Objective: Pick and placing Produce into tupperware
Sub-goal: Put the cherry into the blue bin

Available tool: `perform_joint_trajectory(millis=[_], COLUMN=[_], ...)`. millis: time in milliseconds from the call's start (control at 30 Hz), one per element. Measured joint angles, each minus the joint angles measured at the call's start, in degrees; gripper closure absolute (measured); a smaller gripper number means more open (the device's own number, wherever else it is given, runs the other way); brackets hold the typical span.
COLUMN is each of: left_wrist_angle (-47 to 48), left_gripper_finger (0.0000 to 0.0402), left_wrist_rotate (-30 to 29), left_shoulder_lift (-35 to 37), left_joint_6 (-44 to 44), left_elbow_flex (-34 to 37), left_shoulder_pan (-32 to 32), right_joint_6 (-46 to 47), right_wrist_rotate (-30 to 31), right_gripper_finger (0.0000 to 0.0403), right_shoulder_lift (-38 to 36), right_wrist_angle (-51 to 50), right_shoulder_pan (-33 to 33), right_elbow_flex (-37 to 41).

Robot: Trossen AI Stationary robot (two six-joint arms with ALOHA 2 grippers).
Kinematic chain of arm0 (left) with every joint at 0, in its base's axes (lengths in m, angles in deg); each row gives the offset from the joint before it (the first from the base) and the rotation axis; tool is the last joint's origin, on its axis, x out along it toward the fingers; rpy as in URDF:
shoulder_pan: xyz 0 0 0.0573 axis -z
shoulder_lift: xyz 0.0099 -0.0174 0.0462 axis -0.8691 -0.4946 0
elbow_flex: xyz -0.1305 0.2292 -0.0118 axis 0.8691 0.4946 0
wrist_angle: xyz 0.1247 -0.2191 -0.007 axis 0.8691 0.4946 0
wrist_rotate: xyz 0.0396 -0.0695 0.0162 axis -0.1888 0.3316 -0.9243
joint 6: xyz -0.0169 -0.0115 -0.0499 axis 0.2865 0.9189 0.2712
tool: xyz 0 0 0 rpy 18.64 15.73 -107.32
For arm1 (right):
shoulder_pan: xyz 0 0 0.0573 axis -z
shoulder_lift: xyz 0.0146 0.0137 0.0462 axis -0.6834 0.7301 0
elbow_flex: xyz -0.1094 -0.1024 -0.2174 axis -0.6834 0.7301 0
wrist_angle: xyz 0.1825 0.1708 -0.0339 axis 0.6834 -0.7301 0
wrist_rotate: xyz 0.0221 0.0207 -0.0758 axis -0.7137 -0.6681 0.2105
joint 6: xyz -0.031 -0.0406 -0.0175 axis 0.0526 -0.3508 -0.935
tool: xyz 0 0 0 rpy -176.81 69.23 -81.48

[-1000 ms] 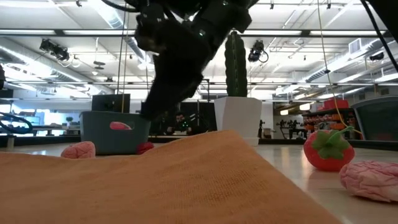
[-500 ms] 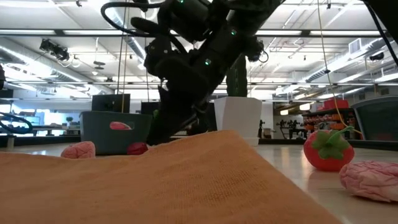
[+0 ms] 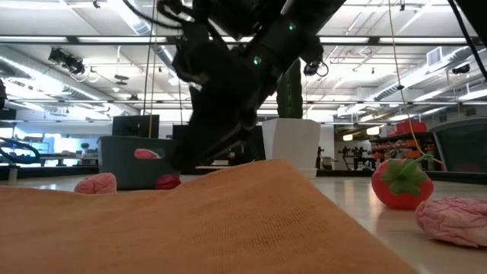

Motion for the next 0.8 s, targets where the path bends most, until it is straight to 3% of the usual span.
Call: perform_joint_trajectory(millis=[367,800], left_wrist_angle=[0.0,0.0], left_gripper_finger=[0.0373,0.0366], left_wrist_rotate=[0.0,0.0], left_shoulder_lift=[0.0,0.0], left_joint_6=[0.5,0.5], left_elbow_flex=[0.0,0.0], left_shoulder_pan=[0.1,0.0], right_joint_6=[-1.5,-2.2], right_wrist_rotate=[4.2,3.9], right_gripper_finger=[0.0241,0.025], right_shoulder_lift=[1.0,2.4], right_wrist_angle=[2.3,3.9], right_shoulder_pan=[-0.2,0.0], right_elbow_flex=[0.2,0.1])
